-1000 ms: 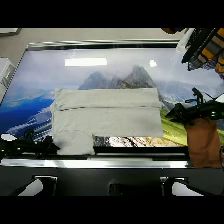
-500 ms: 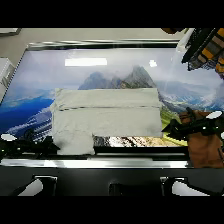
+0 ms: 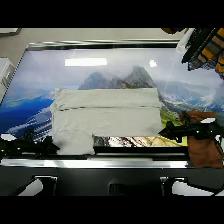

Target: Fold the clothes and pants, and hang the long-sleeved shirts on hangers.

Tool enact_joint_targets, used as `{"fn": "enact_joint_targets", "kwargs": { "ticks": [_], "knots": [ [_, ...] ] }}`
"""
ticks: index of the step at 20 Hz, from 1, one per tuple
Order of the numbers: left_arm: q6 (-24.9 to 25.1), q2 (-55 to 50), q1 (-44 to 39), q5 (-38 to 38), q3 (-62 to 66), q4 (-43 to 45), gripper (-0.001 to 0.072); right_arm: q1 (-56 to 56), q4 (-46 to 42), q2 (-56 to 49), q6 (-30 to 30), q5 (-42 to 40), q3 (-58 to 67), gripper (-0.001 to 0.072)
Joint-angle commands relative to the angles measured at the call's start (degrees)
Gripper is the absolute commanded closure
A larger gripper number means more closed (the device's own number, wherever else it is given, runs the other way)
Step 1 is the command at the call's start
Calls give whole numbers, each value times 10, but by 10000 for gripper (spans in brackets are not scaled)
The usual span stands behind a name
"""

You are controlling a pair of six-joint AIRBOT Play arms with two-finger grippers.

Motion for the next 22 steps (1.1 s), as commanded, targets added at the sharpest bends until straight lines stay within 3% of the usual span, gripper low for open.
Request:
{"fn": "enact_joint_targets", "kwargs": {
  "ticks": [1,3,5,9,12,15,18,22],
  "knots": [
    [-1,2,1,-19,24,0,683,0,32,-5,-23,1,-2,680],
    [-27,15,1,-49,64,8,685,0,33,6,-17,16,-1,682],
    [-152,46,1,-99,112,82,686,0,-1,39,8,38,-1,682],
    [-193,160,-2,-175,162,150,685,0,-81,156,73,109,-1,683],
    [-187,205,-33,-120,162,102,685,10,-39,233,59,84,0,684],
    [-156,170,-64,-14,173,16,686,125,-72,217,41,9,57,684],
    [-134,82,-91,46,224,-22,686,194,-192,151,145,-68,155,684],
    [-121,-61,-125,65,341,-22,686,195,-216,48,170,-75,269,684]
  ]
}}
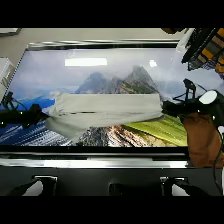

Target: Fold the clothes and pants, and hang the long-sleeved shirts on hangers.

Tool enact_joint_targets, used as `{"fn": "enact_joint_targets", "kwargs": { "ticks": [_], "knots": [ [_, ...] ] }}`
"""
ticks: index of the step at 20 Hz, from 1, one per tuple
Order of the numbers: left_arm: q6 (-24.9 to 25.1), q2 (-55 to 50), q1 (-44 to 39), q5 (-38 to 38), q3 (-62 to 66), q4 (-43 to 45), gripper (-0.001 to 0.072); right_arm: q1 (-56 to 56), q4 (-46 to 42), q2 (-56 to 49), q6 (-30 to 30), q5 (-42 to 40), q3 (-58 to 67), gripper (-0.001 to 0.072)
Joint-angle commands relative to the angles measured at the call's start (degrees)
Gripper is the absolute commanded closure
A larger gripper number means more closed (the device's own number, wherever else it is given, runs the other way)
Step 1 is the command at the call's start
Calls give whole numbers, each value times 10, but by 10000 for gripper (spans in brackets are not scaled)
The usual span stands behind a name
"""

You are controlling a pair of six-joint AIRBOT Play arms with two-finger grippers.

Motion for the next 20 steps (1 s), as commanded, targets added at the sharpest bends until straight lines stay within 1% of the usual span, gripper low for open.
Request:
{"fn": "enact_joint_targets", "kwargs": {
  "ticks": [1,4,9,12,16,17,18,19,20],
  "knots": [
    [12,-120,-27,35,105,-17,686,17,-41,-86,34,-25,96,684],
    [11,-198,-29,31,206,-16,686,17,-73,-139,53,-29,152,684],
    [0,-306,-40,31,327,-21,686,17,-73,-199,60,-42,214,684],
    [-4,-364,-50,32,367,-29,686,17,-63,-229,66,-60,235,684],
    [-4,-418,-68,35,373,-39,674,17,-8,-281,66,-84,236,675],
    [-4,-424,-70,39,373,-41,554,17,6,-290,67,-80,236,558],
    [-4,-424,-70,44,374,-42,352,13,7,-291,78,-73,237,418],
    [-3,-422,-67,46,378,-42,237,3,8,-290,88,-52,247,347],
    [-3,-418,-64,44,387,-40,238,-16,9,-289,89,-26,263,301]
  ]
}}
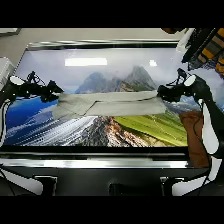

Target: Fold the clothes and pants, and hang the long-sleeved shirts on hangers.

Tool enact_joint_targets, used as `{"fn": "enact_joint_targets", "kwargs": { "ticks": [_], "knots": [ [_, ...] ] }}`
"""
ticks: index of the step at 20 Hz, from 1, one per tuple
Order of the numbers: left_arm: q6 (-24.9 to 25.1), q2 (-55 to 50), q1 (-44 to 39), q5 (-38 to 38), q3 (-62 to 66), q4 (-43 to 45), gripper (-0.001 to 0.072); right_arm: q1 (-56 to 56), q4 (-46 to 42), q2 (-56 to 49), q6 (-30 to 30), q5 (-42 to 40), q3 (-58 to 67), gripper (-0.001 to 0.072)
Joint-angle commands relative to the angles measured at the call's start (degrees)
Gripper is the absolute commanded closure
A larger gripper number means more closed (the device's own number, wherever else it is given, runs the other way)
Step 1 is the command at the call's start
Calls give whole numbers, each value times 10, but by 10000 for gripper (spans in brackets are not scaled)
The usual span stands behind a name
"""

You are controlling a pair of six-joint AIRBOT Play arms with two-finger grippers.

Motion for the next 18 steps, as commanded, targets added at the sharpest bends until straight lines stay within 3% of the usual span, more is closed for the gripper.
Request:
{"fn": "enact_joint_targets", "kwargs": {
  "ticks": [1,3,6,10,15,18],
  "knots": [
    [3,-2,6,2,25,0,237,-43,21,-11,14,57,33,264],
    [17,18,12,2,44,0,237,-93,64,-14,-4,81,38,235],
    [22,46,13,2,52,2,237,-139,173,-47,-83,122,38,221],
    [22,60,12,1,52,2,238,-134,184,-88,-133,122,38,220],
    [22,61,7,-9,52,2,238,-99,201,-124,-147,97,38,222],
    [22,61,-2,-8,52,1,238,-58,188,-135,-147,86,38,359]
  ]
}}
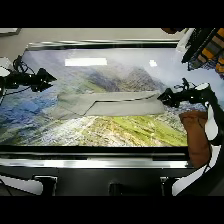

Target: Fold the clothes and pants, and hang the long-sleeved shirts on hangers.

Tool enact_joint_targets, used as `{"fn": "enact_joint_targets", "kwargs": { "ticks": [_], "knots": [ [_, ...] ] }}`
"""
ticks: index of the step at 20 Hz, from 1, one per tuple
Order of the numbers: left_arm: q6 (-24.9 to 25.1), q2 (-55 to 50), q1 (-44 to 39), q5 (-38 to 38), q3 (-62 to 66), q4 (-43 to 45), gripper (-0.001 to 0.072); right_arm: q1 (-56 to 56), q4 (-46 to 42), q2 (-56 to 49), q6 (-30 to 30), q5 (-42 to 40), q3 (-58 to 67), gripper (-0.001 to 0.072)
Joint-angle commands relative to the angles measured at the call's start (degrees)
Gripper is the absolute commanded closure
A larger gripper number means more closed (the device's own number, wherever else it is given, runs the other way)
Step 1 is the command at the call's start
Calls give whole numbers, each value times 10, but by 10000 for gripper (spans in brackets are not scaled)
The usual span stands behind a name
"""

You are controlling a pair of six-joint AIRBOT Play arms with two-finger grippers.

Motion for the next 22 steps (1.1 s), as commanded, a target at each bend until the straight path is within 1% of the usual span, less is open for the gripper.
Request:
{"fn": "enact_joint_targets", "kwargs": {
  "ticks": [1,2,3,4,5,7,8,10,13,16,19,22],
  "knots": [
    [0,0,-12,-1,0,0,239,41,-19,-12,-8,-19,-1,458],
    [0,0,-20,-1,0,0,251,47,-21,-10,-8,-19,0,614],
    [-1,-2,-29,-1,0,0,350,47,-23,-5,-7,-15,2,680],
    [-2,-4,-42,-1,0,0,588,46,-30,4,12,-9,7,681],
    [-2,-8,-58,2,0,0,684,45,-56,16,43,1,16,681],
    [-26,-26,-104,9,0,0,684,45,-140,52,91,43,43,681],
    [-44,-40,-133,14,0,-1,684,45,-173,68,116,66,59,681],
    [-61,-71,-198,32,0,-3,684,45,-224,101,155,106,94,681],
    [-83,-119,-298,82,0,-37,684,45,-231,145,188,149,136,681],
    [-82,-155,-377,143,0,-111,685,45,-231,196,206,170,146,681],
    [-82,-182,-436,212,0,-200,685,45,-231,241,217,186,151,681],
    [-82,-205,-472,251,6,-262,686,45,-228,274,235,194,156,681]
  ]
}}
